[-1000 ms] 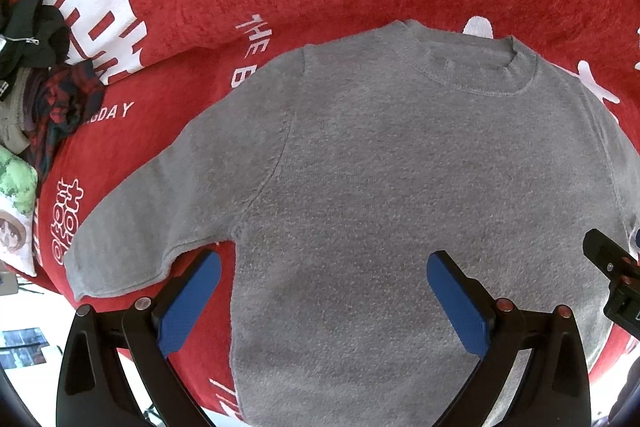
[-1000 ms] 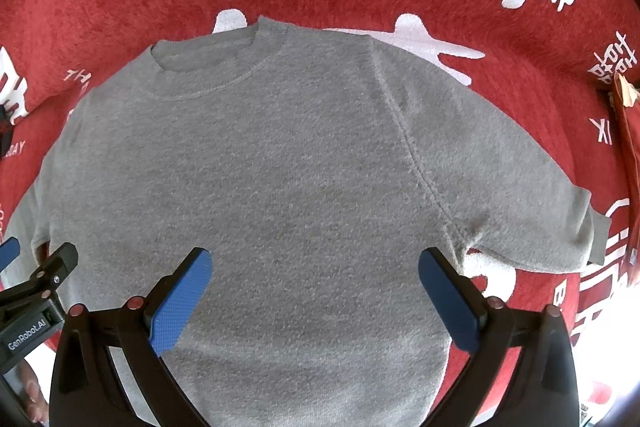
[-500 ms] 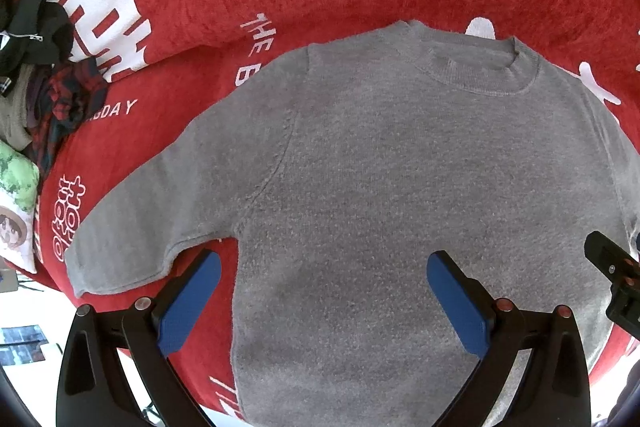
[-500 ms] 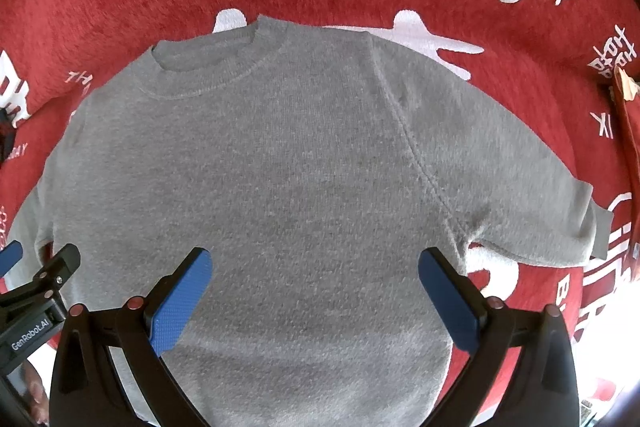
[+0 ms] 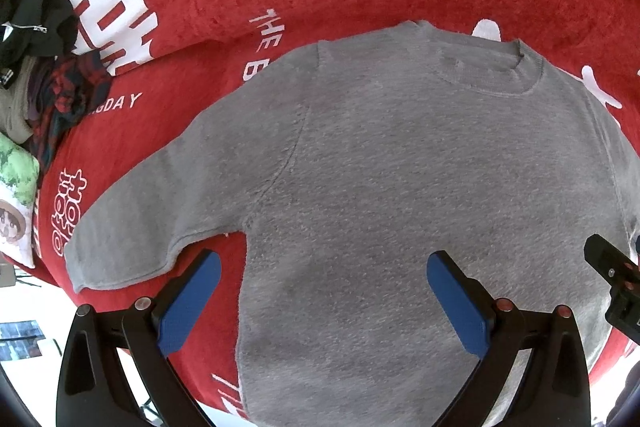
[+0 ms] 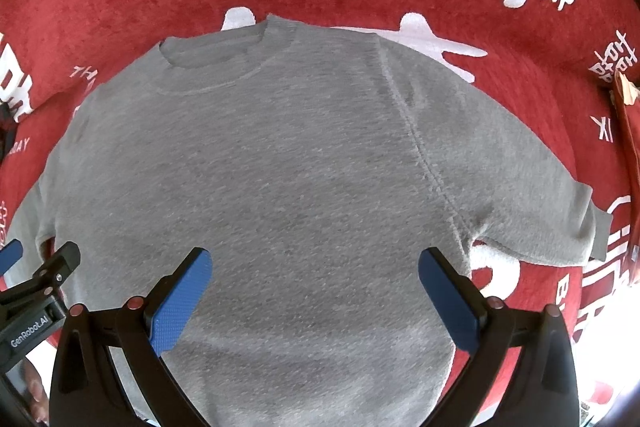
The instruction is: Fold small clothes
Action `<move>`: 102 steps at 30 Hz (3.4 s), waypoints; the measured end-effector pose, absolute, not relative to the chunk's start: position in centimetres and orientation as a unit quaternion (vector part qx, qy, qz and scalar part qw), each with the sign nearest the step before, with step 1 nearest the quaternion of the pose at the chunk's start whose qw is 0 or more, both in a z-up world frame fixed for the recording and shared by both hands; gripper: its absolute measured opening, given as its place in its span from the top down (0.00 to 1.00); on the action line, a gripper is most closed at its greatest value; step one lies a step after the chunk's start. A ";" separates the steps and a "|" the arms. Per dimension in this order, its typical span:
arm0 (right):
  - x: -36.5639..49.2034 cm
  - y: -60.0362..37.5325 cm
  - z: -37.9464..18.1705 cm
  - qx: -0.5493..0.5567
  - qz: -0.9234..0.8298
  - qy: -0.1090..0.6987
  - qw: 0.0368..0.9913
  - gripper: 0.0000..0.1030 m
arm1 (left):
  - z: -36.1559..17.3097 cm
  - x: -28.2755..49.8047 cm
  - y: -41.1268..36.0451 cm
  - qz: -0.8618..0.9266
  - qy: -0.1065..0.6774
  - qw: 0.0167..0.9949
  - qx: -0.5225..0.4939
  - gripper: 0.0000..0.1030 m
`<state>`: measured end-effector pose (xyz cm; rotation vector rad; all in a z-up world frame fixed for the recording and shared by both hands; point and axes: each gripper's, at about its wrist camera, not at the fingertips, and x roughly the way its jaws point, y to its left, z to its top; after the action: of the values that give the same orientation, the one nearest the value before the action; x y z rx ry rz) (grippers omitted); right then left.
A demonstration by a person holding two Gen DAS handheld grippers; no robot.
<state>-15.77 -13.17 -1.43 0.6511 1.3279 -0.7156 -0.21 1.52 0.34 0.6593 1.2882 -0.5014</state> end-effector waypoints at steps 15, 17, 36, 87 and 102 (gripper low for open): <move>-15.7 -12.5 -1.1 0.283 -0.321 0.594 0.682 0.00 | 0.6 0.3 2.2 -0.226 0.583 0.725 0.289 0.00; -15.7 -12.5 -1.1 0.282 -0.320 0.594 0.682 0.00 | 0.7 0.3 2.2 -0.226 0.583 0.726 0.288 0.00; -14.7 -11.1 -0.4 0.276 -0.315 0.594 0.687 0.00 | 0.9 1.6 3.7 -0.225 0.591 0.729 0.263 0.00; -4.3 3.5 -2.0 0.251 -0.126 0.618 0.734 0.00 | -4.5 15.5 34.0 -0.052 0.566 0.788 -0.237 0.80; -7.7 1.4 -0.3 0.275 -0.162 0.572 0.756 0.00 | 7.4 12.0 17.5 -0.348 0.470 0.806 -0.094 0.94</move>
<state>-7.74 1.37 -0.26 0.5995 1.2471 -0.3533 12.01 17.48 7.40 -0.2005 1.0064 -0.7447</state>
